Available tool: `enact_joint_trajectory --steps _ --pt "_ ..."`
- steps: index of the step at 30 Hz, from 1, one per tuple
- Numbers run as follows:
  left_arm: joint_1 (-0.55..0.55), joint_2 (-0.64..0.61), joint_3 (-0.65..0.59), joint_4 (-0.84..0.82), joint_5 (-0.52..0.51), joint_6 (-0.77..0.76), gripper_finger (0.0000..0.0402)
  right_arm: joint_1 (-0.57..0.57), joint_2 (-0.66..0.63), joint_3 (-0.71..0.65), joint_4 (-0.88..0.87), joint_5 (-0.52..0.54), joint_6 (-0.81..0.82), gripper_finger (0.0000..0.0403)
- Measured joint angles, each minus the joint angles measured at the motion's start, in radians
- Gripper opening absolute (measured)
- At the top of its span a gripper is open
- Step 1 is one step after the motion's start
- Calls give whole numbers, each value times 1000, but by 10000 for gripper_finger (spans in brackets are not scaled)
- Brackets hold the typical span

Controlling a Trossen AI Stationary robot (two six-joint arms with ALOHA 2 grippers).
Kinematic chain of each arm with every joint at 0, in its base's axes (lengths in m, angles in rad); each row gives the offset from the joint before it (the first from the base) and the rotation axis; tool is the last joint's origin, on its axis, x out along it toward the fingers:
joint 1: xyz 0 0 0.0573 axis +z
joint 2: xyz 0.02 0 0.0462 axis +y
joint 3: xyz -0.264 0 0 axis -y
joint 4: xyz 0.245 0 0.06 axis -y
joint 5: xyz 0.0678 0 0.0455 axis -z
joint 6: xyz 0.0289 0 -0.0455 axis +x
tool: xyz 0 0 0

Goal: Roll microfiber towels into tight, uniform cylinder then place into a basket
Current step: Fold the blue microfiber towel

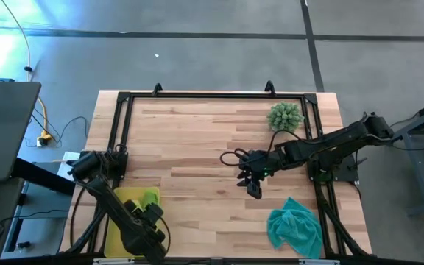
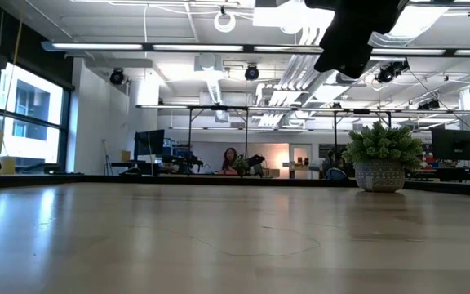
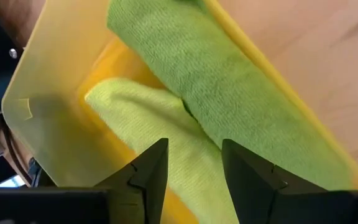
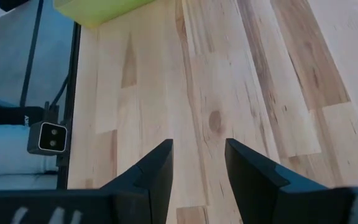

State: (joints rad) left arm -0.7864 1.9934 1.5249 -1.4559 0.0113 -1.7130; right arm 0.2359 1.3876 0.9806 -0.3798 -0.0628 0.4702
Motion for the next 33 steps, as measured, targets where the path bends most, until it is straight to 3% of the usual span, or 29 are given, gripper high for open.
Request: enact_joint_trajectory --steps 4,9,20,22,27,33 --pt "-18 0 0 -3 -22 0 138 0 0 0 0 0 0 139" --pt "-8 1 47 -24 -181 12 135 0 0 0 0 0 0 139" --pt "85 1 147 78 -760 290 133 0 0 0 0 -1 0 139" --pt "117 2 147 120 -815 354 133 0 0 0 0 -1 0 139" --pt "196 2 146 275 -728 546 133 0 0 0 -1 -1 0 139" --pt "228 1 146 538 -589 1012 133 0 0 0 0 -1 0 139"
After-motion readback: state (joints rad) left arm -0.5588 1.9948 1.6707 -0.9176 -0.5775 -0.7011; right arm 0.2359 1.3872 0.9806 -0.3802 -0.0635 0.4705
